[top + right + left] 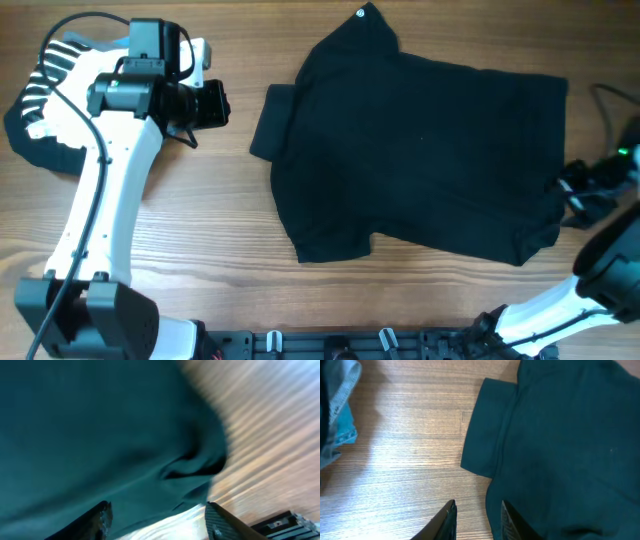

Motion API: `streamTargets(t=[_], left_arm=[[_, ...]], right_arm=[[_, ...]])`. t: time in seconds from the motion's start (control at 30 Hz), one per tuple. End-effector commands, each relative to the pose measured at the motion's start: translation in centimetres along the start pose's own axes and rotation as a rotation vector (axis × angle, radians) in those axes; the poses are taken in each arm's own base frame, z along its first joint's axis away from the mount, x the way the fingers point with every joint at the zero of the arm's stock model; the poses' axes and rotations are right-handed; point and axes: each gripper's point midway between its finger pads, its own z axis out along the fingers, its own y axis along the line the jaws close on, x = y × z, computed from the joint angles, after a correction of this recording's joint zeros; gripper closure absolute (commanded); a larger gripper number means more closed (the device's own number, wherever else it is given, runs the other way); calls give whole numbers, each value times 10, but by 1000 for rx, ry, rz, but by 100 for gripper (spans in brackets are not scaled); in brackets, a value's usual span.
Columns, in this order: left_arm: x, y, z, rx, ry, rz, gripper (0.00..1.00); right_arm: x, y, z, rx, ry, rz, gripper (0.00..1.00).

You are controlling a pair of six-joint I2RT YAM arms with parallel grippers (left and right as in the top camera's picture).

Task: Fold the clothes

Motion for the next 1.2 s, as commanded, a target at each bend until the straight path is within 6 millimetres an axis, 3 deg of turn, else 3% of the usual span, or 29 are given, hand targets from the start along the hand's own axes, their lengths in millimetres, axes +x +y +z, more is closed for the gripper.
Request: streamTargets(t=[0.0,0.03,0.1,0.17,0.23,0.3,0.47,0.53,0.57,0.63,0.73,0.87,0.97,1.17], left_arm=[[10,-1,19,7,63,1,73],[12,-1,20,5,73,0,74],[14,-1,20,4,81,-2,75],[14,-1,20,4,80,-2,75],[14,-1,20,4,79,-1,74],[13,-1,20,4,76,0,73],[7,-2,20,9,53,4,67],[7,-2,20,9,52,4,66],[7,-2,20,9,52,4,66],[6,-2,20,9,50,5,63],[4,-2,20,10,42,7,56],[5,-2,20,10,45,6,50],[8,-2,20,8,56,4,48],[8,-2,20,8,56,4,46]], right_arm=[[14,-7,21,175,-37,39,32],[13,-9,28,193,-53,65,39],[14,-14,45,196,-59,105,64],[19,-26,56,226,-49,141,72],[18,-43,54,286,-61,168,87],[15,-55,50,299,-65,202,95],[-8,-85,28,229,-88,354,95],[-13,-73,23,72,-55,325,94],[-14,-49,22,-72,-31,198,82],[-5,-23,19,-192,5,60,63],[12,-12,25,-104,45,-39,50],[26,-14,42,136,26,-50,35],[23,-22,48,255,-36,-4,35],[24,-33,54,318,-58,47,60]])
